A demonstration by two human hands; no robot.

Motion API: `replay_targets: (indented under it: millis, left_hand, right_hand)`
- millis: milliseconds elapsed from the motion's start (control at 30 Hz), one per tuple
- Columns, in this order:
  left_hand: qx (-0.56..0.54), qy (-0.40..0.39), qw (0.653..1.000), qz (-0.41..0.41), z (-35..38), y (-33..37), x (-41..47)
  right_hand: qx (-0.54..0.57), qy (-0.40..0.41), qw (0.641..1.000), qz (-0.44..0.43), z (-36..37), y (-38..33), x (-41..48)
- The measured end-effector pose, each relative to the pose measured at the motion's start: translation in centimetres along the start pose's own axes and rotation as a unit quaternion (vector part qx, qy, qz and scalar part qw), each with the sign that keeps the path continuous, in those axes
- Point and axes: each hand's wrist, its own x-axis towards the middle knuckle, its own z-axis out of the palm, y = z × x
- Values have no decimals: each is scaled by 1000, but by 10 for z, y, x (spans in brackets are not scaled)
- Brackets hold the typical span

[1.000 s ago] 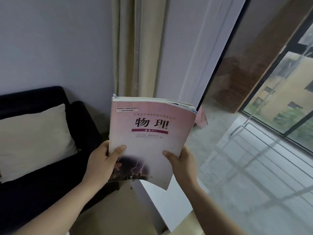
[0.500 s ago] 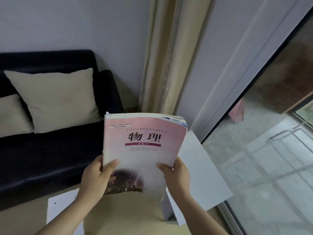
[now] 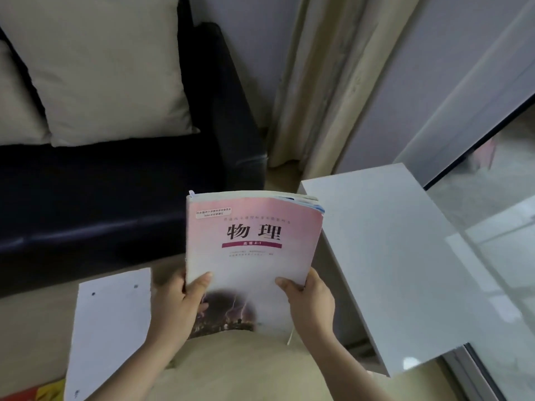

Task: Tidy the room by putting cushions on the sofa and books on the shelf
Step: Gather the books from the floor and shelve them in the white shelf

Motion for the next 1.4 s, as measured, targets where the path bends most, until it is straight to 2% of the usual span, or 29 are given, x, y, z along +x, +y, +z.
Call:
replay_targets:
  millis: [200, 267, 400, 667, 833, 1000, 1233, 1400]
  left_hand:
    - [4, -29, 1000, -1, 59, -121, 40]
    - [-8, -28, 1000, 5, 78, -150, 55]
    - [-27, -30, 998, 56, 121, -197, 88]
    - [-95, -45, 981, 165, 159, -213, 118]
    - [-132, -92, 976, 148, 171, -226, 118]
    - [-174, -118, 966, 153, 190, -221, 120]
    - [-172, -140, 961, 163, 204, -205, 125]
    - [-196, -174, 952, 156, 228, -196, 135]
  right_hand:
    - [11, -1, 1000, 15, 81, 110, 46]
    - [35, 20, 999, 10, 103, 139, 66]
    - [16, 76, 996, -39, 140, 183, 116]
    - [103, 142, 981, -86, 147, 203, 165]
    - [108, 174, 976, -74, 142, 218, 153]
    - [94, 215, 964, -123, 124, 219, 159]
    - [177, 239, 949, -103, 121, 222, 181]
    - [213, 286, 928, -111, 114, 229, 203]
